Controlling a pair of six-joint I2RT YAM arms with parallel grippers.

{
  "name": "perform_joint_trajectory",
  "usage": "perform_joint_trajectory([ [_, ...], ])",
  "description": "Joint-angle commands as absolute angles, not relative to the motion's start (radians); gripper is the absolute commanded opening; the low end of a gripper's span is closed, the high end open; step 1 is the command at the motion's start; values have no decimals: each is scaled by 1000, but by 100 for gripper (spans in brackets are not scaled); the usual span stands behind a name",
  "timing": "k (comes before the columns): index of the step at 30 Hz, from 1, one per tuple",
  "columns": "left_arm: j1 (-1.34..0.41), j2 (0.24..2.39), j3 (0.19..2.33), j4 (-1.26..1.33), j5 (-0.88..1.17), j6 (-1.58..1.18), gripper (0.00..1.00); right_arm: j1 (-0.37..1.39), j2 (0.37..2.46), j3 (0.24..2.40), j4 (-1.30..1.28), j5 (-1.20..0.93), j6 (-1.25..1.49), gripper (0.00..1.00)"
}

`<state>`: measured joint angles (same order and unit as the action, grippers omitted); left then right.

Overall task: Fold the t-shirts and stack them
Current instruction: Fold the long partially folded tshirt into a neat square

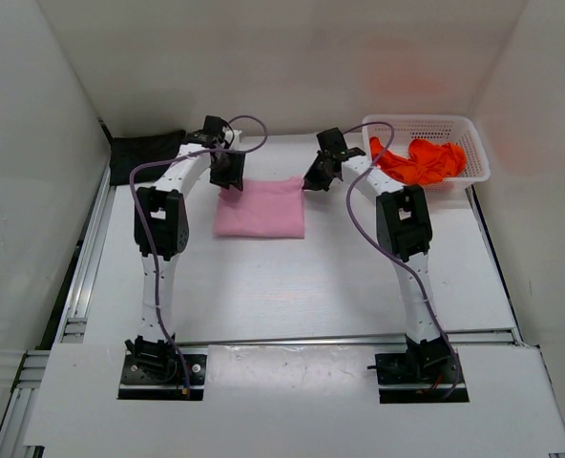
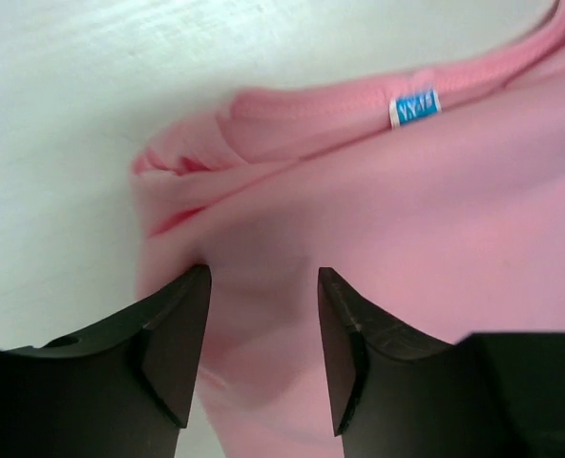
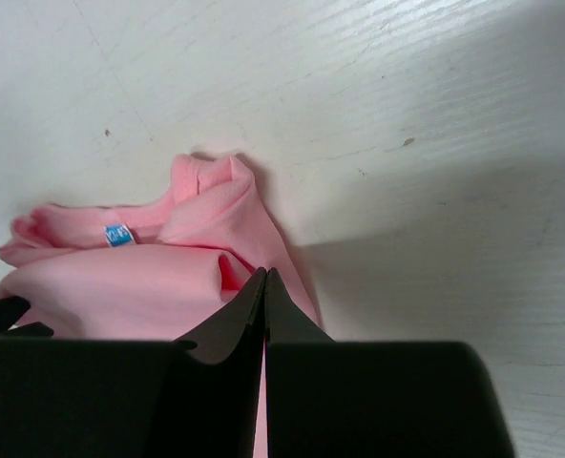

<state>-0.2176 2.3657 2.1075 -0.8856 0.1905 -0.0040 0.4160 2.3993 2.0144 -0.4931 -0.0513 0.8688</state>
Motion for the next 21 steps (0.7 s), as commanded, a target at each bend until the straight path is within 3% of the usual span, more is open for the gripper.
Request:
perform_joint_trajectory([
  [1,-186,2329,2158,-838,189,0,60,411,2422,2066,-451,-40,910,0],
  [6,-127,2273,2149,-828,189,0,81,391,2402,2042,-451,-63,898,0],
  [7,-115,2260,2149,-818,189,0,81,382,2392,2042,-460,-72,884,0],
  [8,-91,2237,2134,-818,189,0,93,382,2367,2025,-460,-72,874,0],
  [9,-78,2226,2120,-818,198,0,93,370,2353,2008,-475,-72,862,0],
  [10,-68,2215,2108,-818,222,0,100,370,2338,2008,-501,-83,829,3],
  [17,-18,2060,1913,-818,377,0,100,370,2155,1862,-627,-137,623,14],
  [19,-34,1987,1856,-831,330,0,100,370,2096,1792,-641,-146,582,17],
  [21,-70,1868,1806,-831,198,0,100,370,2053,1741,-652,-146,528,26],
])
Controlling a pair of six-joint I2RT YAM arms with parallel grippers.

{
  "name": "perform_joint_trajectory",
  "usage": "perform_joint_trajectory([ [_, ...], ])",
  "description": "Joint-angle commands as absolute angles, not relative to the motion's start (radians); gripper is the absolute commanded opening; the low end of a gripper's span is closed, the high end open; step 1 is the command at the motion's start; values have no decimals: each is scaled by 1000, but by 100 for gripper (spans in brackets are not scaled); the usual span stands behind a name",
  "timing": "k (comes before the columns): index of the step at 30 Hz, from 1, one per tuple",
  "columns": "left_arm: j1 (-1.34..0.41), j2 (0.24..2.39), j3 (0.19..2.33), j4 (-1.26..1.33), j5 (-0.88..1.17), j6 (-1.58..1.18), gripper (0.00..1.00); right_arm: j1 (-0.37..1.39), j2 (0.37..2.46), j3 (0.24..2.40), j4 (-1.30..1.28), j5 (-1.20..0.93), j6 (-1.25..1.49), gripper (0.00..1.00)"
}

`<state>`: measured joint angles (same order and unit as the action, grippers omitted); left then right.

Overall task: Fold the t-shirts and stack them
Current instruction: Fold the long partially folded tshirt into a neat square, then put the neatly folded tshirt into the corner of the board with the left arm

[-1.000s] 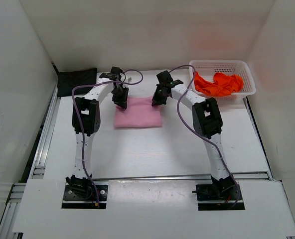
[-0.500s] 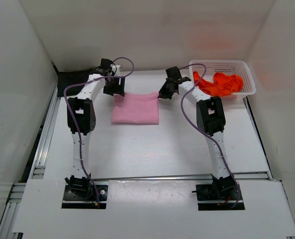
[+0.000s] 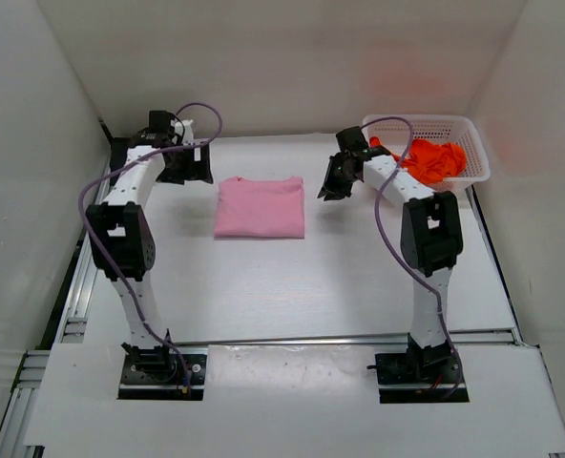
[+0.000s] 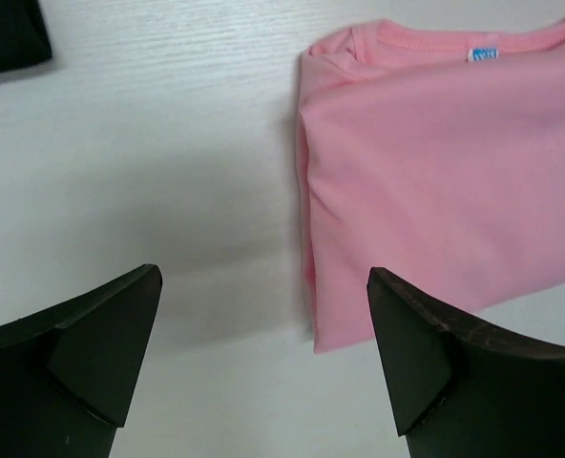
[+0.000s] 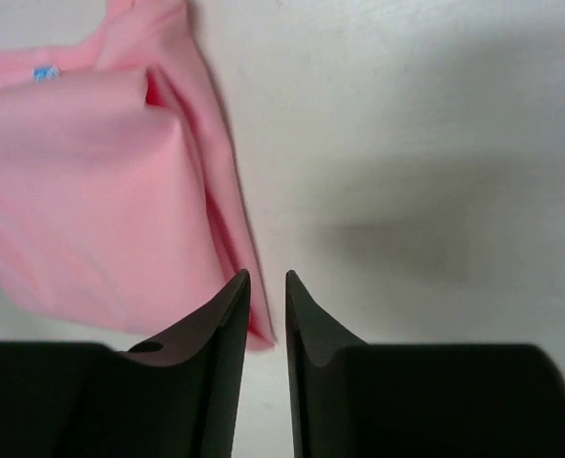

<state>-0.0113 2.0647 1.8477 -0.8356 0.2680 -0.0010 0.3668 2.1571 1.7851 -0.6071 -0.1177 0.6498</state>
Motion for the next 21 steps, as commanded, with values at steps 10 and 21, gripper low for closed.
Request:
perform_joint_trajectory([
  [10,-31,1595,1586,-825,223,0,100,379,1826,1645,-641,-202,399,49],
  [21,-49,2063,1824,-809,430,0,100,399,1807,1663,-722,-233,434,50],
])
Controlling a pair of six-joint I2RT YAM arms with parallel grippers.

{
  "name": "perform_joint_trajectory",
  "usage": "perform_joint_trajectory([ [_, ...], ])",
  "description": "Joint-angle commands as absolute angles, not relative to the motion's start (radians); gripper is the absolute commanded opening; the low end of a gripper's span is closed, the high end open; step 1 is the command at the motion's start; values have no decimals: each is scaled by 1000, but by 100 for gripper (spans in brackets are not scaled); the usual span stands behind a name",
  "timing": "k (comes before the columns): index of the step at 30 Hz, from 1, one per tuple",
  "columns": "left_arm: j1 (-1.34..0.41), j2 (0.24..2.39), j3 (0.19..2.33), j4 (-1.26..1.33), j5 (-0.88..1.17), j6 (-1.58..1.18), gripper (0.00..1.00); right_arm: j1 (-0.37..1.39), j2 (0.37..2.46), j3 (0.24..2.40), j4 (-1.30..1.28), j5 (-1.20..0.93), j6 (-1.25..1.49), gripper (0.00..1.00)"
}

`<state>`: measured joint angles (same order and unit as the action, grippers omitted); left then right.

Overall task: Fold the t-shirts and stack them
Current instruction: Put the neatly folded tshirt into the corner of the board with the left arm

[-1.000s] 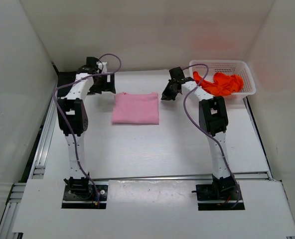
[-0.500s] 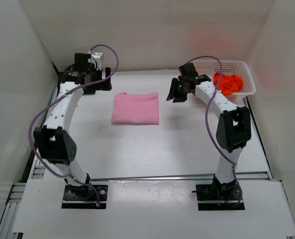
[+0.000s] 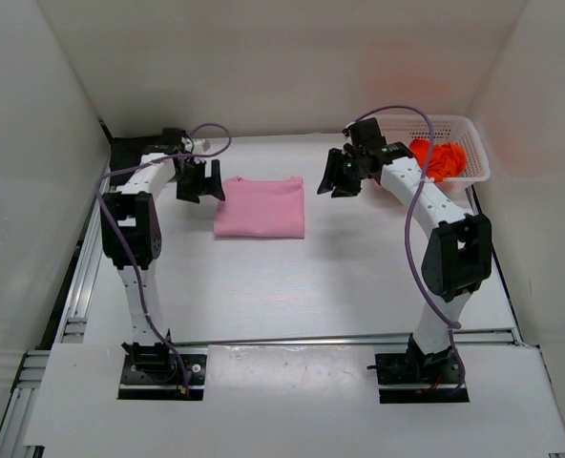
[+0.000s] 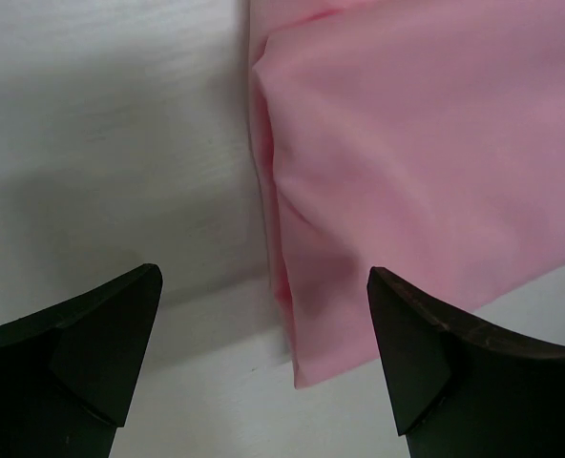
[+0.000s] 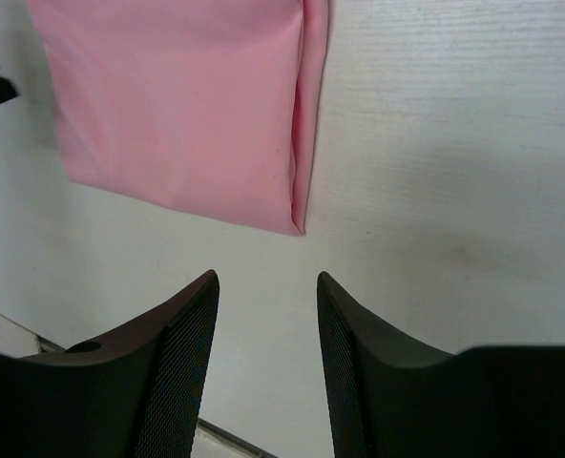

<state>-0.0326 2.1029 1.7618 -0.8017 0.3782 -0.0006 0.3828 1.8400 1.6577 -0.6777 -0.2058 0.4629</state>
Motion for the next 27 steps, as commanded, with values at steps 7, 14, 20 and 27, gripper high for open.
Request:
perform_joint_trajectory([
  [7,-60,2108,1761,-808,483,0,100,399,1718,1516,-663,-242,385,50],
  [14,-104,2244,1793,-833,507,0,97,377,1629,1355,-559,-202,406,50],
  [20,-80,2296,1807,-862,581,0,94,356,1640,1399,-548,-213,460,50],
  [27,-69,2437,1920,-922,744,0,42,356,1703,1511,-578,-141,512,52],
])
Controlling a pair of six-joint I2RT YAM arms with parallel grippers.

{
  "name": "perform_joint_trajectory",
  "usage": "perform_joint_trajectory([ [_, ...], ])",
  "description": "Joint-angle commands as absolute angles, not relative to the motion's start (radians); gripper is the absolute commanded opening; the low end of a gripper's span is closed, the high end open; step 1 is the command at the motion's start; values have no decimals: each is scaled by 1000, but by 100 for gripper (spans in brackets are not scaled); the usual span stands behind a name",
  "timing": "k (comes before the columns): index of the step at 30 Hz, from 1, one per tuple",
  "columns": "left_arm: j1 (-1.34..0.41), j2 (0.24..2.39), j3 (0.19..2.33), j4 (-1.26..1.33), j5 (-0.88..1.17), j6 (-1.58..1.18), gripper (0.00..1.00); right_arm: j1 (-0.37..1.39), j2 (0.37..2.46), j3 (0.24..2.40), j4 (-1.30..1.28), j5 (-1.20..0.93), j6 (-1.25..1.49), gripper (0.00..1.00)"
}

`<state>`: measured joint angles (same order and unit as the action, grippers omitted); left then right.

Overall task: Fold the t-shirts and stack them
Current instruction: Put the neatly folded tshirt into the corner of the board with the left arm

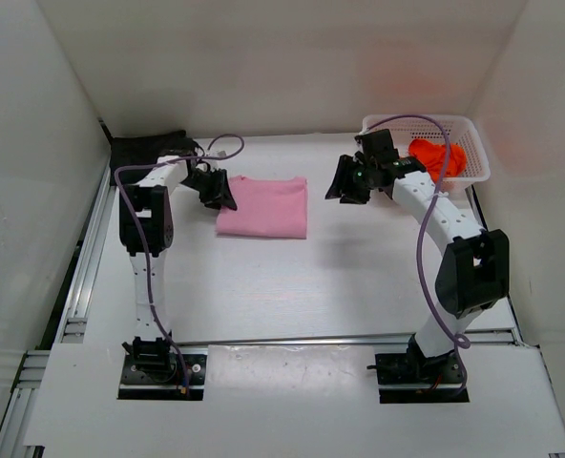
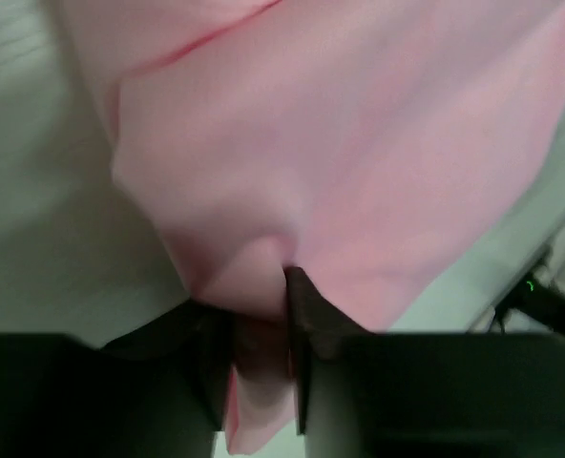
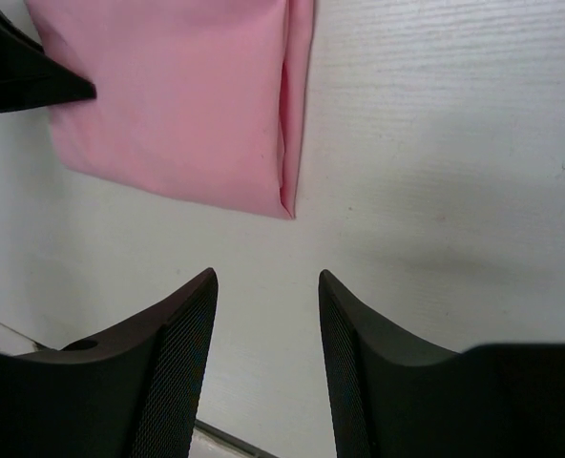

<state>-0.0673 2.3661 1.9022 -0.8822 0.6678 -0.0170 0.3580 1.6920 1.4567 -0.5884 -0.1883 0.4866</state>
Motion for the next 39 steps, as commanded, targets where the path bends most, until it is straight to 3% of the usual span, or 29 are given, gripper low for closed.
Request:
perform_joint_trajectory([
  [1,-69,2460,1931,-922,744,0,34,356,1703,1511,-578,-123,512,52],
  [2,-69,2470,1959,-922,759,0,28,356,1703,1511,-589,-111,523,52],
  [3,-69,2470,1974,-922,759,0,15,356,1703,1511,-601,-110,523,52],
  [5,-69,2480,2009,-922,781,0,10,356,1703,1511,-612,-100,523,52],
  [9,-40,2422,2054,-922,730,0,10,347,1681,1489,-621,-51,523,52],
  [20,-58,2333,2151,-833,-138,0,10,347,1654,1460,-611,3,523,52],
  [26,-58,2417,2308,-735,-432,0,10,347,1644,1439,-601,12,523,52],
  [39,-49,2402,2367,-597,-538,0,10,347,1617,1399,-601,40,532,52],
])
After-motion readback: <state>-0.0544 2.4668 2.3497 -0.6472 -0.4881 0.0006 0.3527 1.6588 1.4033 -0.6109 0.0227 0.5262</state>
